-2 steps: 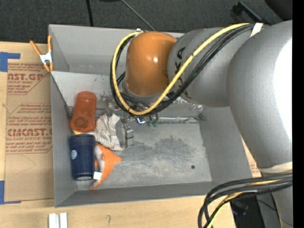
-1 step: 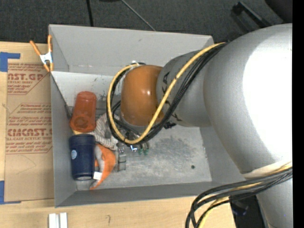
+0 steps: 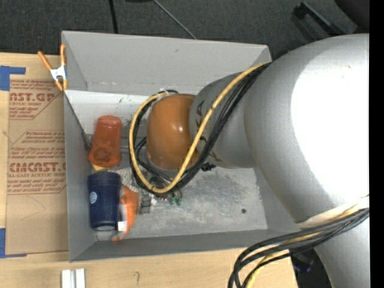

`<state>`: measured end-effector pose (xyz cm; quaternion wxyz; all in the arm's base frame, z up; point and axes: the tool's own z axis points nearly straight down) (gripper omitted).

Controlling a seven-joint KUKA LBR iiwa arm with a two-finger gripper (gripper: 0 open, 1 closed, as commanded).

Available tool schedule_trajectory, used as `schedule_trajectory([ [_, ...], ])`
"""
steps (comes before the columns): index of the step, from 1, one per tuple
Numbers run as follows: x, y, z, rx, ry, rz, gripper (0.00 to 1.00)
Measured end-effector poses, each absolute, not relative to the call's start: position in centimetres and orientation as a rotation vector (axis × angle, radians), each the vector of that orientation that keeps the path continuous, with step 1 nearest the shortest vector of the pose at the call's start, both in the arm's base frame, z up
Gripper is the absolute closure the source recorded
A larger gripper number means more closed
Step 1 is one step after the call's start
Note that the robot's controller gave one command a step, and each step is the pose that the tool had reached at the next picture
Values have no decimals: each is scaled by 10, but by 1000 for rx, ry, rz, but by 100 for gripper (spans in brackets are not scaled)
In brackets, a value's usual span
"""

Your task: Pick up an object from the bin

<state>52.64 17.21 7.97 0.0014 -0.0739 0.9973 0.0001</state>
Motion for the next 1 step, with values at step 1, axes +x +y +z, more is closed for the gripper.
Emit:
schedule_trajectory([
  [1, 526, 172, 80, -232, 3130, 0, 100],
])
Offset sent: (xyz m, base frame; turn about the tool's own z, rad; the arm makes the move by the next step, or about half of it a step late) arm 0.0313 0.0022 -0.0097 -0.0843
